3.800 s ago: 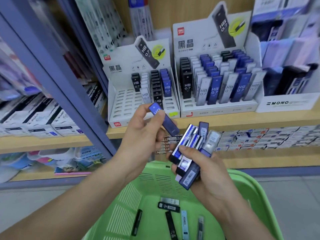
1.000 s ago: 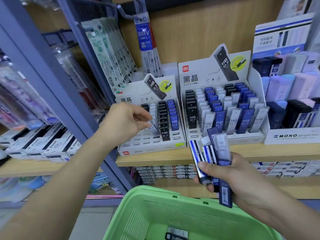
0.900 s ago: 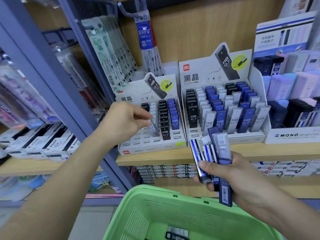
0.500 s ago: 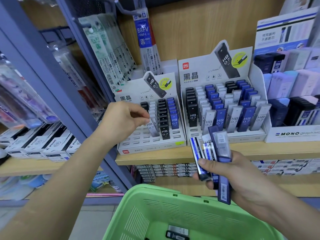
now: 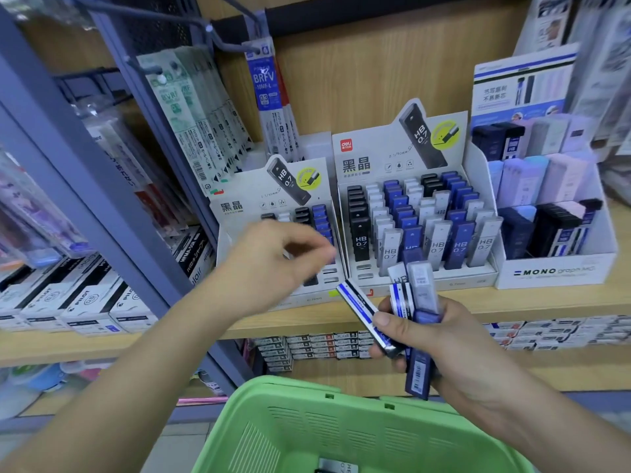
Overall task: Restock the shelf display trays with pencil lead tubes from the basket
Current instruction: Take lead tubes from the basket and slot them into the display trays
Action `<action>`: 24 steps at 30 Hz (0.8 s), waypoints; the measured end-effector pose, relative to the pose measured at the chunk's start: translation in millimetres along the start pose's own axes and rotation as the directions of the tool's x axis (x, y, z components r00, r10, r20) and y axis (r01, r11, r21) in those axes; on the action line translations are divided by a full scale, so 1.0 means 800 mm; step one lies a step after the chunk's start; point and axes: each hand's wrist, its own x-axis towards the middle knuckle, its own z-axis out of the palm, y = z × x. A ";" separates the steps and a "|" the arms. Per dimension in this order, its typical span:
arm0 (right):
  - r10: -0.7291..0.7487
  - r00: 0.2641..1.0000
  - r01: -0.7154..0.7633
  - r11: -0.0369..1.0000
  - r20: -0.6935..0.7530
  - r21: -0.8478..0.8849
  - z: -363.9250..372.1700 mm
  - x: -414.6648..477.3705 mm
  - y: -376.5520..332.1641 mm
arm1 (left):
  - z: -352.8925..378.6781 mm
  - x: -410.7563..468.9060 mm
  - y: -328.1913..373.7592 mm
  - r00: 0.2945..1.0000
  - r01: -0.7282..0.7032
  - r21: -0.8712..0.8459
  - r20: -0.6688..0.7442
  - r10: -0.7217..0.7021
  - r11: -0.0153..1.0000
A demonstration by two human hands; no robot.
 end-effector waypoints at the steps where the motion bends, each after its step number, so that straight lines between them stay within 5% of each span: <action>1: -0.013 1.000 0.013 1.000 0.004 -0.012 0.000 0.000 -0.002 | 0.008 -0.002 0.012 0.992 -0.006 -0.047 0.123 0.012 0.999; 3: -0.042 0.999 0.042 0.999 0.001 -0.018 0.000 0.000 -0.007 | 0.024 -0.006 0.022 0.957 -0.028 -0.060 0.286 0.044 0.998; 8: -0.044 0.998 0.045 0.999 -0.054 0.009 -0.005 -0.002 -0.013 | 0.028 -0.003 0.015 0.903 0.143 -0.244 0.429 -0.026 0.959; 13: -0.014 0.996 0.022 0.995 -0.086 0.095 -0.005 -0.004 -0.019 | 0.027 -0.007 0.024 0.816 0.204 -0.227 0.577 -0.037 0.952; 20: 0.013 0.997 -0.001 0.989 -0.078 0.150 -0.011 -0.009 -0.035 | 0.036 0.001 0.034 0.943 0.205 -0.483 0.331 -0.039 0.851; 24: -0.007 0.997 0.015 0.995 -0.080 0.103 -0.031 -0.013 -0.057 | 0.039 0.020 0.060 0.996 0.072 -0.623 0.086 -0.022 0.779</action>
